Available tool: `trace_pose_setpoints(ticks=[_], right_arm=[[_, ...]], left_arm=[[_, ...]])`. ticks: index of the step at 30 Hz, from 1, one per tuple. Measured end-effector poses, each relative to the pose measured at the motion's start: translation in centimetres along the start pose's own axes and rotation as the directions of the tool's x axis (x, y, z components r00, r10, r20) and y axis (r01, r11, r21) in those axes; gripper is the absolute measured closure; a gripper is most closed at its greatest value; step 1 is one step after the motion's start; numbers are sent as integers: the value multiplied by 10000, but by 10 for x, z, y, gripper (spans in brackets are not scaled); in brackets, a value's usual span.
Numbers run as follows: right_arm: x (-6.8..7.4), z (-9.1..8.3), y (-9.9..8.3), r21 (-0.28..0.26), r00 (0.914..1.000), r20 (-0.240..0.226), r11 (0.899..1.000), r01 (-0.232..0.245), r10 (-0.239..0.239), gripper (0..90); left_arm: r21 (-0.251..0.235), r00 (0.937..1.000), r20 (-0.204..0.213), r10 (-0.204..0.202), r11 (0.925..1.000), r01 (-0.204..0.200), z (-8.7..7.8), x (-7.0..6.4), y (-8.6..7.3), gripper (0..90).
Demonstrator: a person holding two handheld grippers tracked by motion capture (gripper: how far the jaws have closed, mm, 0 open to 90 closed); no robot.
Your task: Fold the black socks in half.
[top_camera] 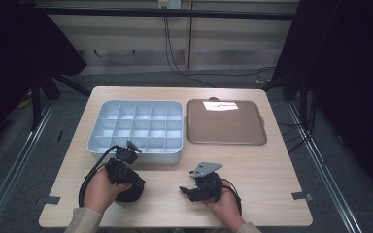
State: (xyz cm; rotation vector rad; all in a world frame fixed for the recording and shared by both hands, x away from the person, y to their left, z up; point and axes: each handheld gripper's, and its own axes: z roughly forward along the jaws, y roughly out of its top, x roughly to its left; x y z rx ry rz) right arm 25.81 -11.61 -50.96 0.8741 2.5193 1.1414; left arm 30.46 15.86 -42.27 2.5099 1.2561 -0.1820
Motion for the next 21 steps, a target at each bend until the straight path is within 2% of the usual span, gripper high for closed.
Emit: trace_pose_setpoints(ticks=[12,21], right_arm=[[0,0,0,1,10000,0,10000,-2,2,323],[0,0,0,1,10000,2,10000,-1,1,323]], left_arm=[[-318,9996,-214,-159,9994,152,-16,6,-1,561],[-289,9982,-336,-494,9984,484,-20,20,-11,544]])
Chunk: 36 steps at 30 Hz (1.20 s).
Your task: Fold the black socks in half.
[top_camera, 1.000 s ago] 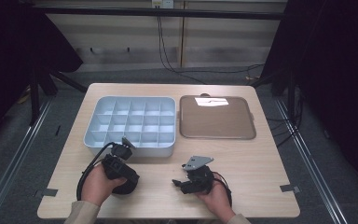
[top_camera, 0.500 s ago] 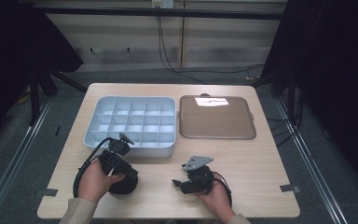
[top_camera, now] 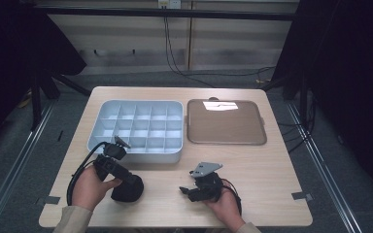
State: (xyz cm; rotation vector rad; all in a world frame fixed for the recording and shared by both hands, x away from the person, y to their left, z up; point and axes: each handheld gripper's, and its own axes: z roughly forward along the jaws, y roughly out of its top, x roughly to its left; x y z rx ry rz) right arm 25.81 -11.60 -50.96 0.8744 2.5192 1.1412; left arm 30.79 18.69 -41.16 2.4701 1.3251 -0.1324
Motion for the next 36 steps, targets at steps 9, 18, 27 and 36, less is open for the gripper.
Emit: trace_pose_setpoints(ticks=[9,18,27,36], right_arm=[[0,0,0,-7,10000,-1,10000,7,-7,324],[0,0,0,-7,10000,0,10000,6,-6,324],[0,0,0,-4,10000,5,10000,-5,5,324],[0,0,0,-7,10000,1,10000,8,-8,324]], left_arm=[[-109,9990,-69,-433,9990,433,-5,16,-11,515],[-25,9971,-63,-753,9972,753,5,24,-18,487],[1,9942,24,-1077,9942,1077,13,29,-24,445],[151,9928,31,-1197,9927,1196,25,29,-25,397]])
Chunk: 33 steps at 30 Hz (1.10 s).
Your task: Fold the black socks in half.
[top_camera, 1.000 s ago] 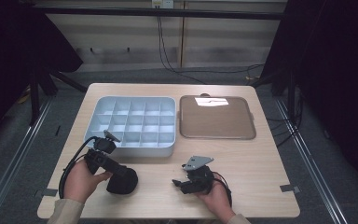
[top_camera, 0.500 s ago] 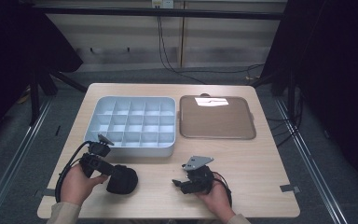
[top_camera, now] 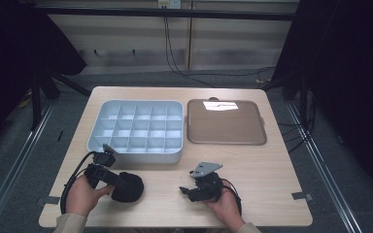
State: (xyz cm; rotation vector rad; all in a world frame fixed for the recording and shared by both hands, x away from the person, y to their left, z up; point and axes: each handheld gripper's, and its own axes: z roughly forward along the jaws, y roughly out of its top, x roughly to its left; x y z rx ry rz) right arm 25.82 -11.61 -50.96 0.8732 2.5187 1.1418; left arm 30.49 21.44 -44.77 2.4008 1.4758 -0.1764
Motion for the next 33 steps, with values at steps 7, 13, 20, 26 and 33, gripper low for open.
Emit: trace_pose_setpoints(ticks=[7,13,20,26,33], right_arm=[[0,0,0,6,10000,0,10000,-5,5,324],[0,0,0,4,10000,2,10000,-7,7,324],[0,0,0,7,10000,1,10000,-7,7,324],[0,0,0,3,10000,0,10000,0,0,324],[0,0,0,4,10000,2,10000,-5,5,324]], left_arm=[[51,10000,-20,-1,10000,1,8,-2,1,387],[122,10000,-70,-33,9999,33,10,-4,3,378],[100,10000,1,-74,9999,74,14,-6,5,353],[69,9999,51,-136,9999,135,18,-7,6,342],[151,9998,158,-115,9998,112,21,-9,8,340]])
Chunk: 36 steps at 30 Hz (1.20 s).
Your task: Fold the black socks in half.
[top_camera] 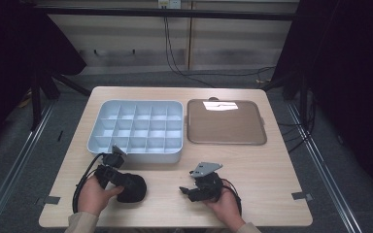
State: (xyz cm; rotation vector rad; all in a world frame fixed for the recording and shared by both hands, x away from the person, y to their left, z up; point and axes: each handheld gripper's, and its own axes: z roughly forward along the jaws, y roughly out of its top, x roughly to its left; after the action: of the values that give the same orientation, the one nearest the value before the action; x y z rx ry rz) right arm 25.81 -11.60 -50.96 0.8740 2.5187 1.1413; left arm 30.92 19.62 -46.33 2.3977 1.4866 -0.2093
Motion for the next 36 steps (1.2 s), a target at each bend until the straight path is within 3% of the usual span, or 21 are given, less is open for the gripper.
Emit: trace_pose_setpoints(ticks=[6,21,31,36], right_arm=[[0,0,0,3,10000,-1,10000,-3,3,324],[0,0,0,-5,10000,0,10000,2,-2,324],[0,0,0,-3,10000,-7,10000,-3,3,324],[0,0,0,8,10000,-18,10000,-15,15,323]], left_arm=[[-86,9997,211,-109,9999,111,3,2,-1,342],[-156,9997,16,244,9996,-243,5,-2,2,388],[-144,9996,188,199,9997,-196,6,-4,2,463],[-27,9988,117,475,9989,-475,5,-8,4,535]])
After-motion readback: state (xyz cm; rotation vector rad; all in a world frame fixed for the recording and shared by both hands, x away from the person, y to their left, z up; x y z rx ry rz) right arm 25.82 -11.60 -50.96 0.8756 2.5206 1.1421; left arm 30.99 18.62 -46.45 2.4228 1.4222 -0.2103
